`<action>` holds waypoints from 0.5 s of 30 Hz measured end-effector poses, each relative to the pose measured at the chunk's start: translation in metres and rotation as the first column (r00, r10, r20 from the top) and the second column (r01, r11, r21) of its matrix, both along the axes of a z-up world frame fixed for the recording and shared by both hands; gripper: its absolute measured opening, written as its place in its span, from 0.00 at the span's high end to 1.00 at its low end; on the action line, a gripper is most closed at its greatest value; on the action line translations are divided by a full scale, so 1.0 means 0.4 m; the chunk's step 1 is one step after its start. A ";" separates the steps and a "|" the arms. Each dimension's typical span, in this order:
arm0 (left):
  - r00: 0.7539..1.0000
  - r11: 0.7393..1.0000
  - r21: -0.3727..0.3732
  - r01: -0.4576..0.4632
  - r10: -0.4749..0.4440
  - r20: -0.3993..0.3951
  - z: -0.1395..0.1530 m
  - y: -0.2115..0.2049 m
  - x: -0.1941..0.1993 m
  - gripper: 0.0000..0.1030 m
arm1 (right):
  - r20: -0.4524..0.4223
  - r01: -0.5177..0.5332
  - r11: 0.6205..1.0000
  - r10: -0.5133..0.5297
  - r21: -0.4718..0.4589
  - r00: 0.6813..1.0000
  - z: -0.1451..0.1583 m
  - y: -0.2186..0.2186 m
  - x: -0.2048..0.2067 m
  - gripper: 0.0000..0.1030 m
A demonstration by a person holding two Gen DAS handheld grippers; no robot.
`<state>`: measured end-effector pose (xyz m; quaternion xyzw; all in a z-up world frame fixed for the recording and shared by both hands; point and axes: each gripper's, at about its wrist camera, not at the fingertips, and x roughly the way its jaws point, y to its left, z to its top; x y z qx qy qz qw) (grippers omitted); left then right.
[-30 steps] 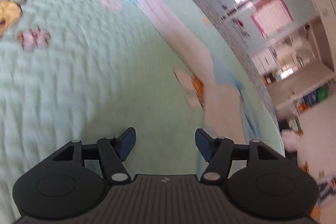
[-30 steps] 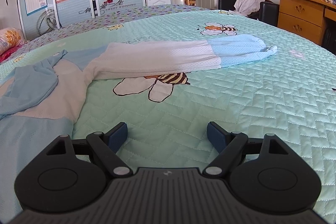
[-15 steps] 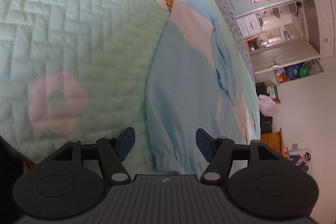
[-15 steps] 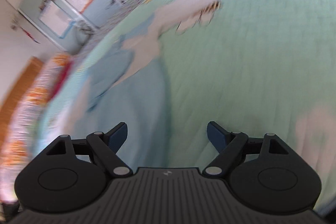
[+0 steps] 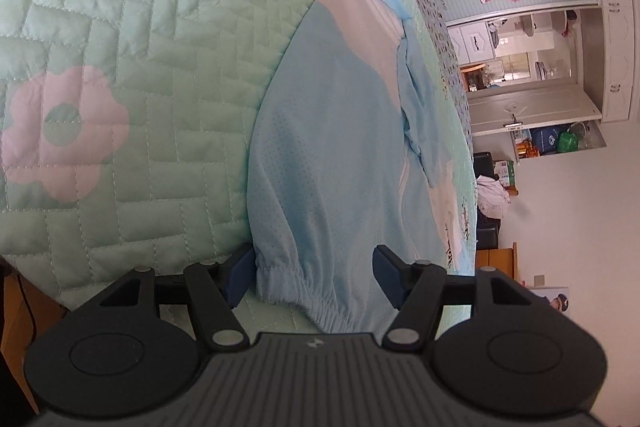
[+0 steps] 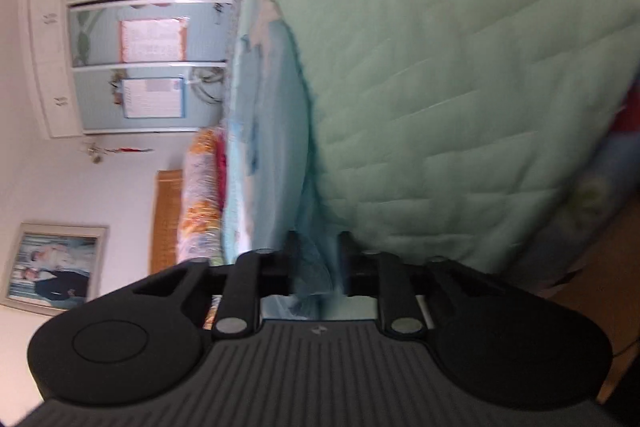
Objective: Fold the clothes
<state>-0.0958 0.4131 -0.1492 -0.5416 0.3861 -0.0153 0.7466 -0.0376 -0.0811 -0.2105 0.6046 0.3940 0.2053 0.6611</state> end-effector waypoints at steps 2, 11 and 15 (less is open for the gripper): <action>1.000 1.000 -0.017 -0.008 0.008 0.000 -0.001 0.006 -0.007 0.36 | 0.033 0.009 1.000 -0.010 0.028 0.999 0.012 -0.002 -0.010 0.39; 1.000 1.000 0.019 0.015 -0.015 0.001 0.007 -0.011 0.002 0.55 | 0.095 -0.071 0.985 0.087 -0.160 0.992 0.079 0.030 -0.002 0.40; 1.000 0.996 0.091 0.022 -0.023 0.001 0.019 -0.026 -0.012 0.93 | 0.064 -0.127 0.953 0.150 -0.276 0.987 0.101 0.030 0.002 0.94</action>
